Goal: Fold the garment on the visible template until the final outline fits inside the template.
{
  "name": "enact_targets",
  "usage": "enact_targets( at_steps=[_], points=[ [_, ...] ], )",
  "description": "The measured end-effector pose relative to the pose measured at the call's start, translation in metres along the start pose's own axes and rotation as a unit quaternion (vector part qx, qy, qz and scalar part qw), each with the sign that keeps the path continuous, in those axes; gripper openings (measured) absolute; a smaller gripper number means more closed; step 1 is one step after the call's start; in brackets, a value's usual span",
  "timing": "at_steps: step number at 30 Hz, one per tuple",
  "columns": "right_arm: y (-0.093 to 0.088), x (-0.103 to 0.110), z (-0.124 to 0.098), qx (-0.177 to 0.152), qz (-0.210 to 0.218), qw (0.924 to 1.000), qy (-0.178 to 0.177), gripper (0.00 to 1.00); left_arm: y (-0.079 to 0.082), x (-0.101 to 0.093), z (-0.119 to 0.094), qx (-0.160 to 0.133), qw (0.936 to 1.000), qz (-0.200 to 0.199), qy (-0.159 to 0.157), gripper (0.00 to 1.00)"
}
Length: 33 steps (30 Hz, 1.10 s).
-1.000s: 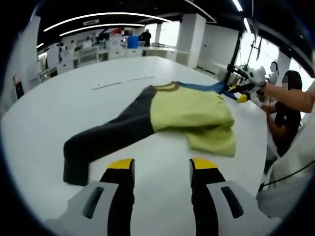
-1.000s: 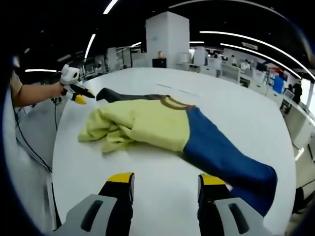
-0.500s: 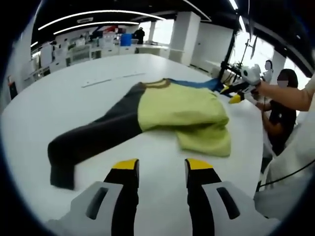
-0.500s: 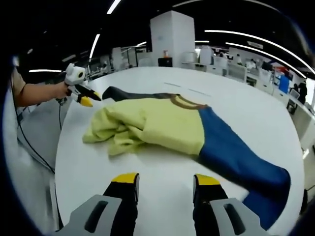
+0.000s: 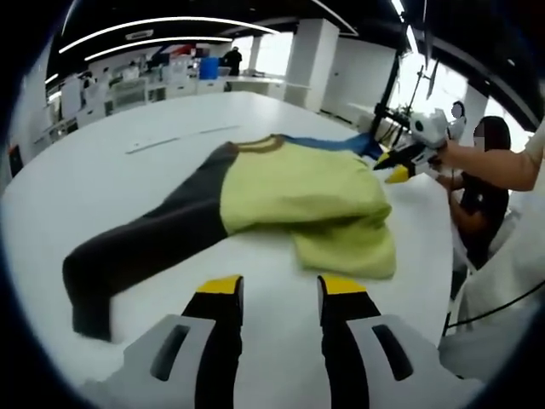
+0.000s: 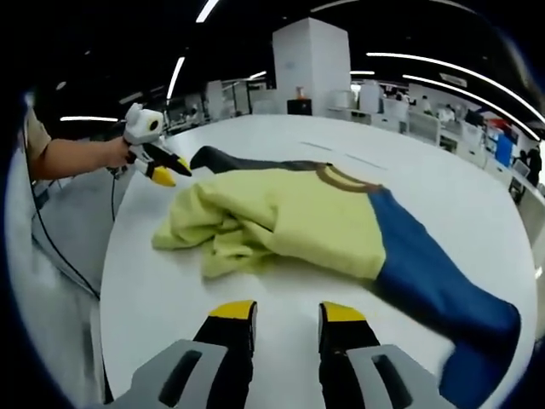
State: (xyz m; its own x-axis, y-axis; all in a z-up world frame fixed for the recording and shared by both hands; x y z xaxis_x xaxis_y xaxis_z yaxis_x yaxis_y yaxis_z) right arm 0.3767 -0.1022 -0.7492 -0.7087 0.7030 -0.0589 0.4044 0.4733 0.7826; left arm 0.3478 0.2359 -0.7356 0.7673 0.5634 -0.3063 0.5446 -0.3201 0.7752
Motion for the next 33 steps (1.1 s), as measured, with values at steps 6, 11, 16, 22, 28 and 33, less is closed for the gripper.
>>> enact_targets(
  at_steps=[6,11,16,22,28,33],
  points=[
    [0.001,0.007,0.008,0.002,0.0,0.9999,0.011,0.21,-0.001,-0.004,0.008,0.007,0.9999,0.005,-0.008,0.31],
    [0.003,0.012,0.013,0.004,-0.002,0.9998,0.018,0.18,-0.003,-0.005,0.014,0.012,0.9998,0.007,-0.014,0.31],
    [0.004,0.016,0.018,0.004,-0.005,0.9997,0.024,0.16,-0.002,-0.008,0.019,0.012,0.9997,0.01,-0.018,0.31],
    [0.003,0.019,0.022,0.006,-0.005,0.9996,0.027,0.15,-0.001,-0.005,0.025,0.016,0.9994,0.017,-0.026,0.27],
    [0.005,0.018,0.026,0.006,-0.002,0.9996,0.027,0.15,-0.003,-0.007,0.033,0.037,0.9979,0.042,-0.033,0.25],
    [0.008,0.018,0.03,0.006,0.0,0.9996,0.029,0.14,-0.003,-0.006,0.036,0.043,0.9968,0.056,-0.038,0.27]
  ],
)
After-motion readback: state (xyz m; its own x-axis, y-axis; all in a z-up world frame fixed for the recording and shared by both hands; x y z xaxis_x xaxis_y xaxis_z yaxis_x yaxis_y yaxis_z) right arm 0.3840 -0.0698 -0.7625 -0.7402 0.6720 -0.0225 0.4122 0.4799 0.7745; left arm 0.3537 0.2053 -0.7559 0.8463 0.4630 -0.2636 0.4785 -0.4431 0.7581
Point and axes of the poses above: the point that each gripper's makers call its tool centre point, and the gripper's own axes: z roughly forward along the fingers, x roughly to its left, y roughly out of its top, the point moved 5 cm from there along -z, roughly backward along the fingers, and after that the axes turned 13 degrees about -y, right-handed, at the moved point
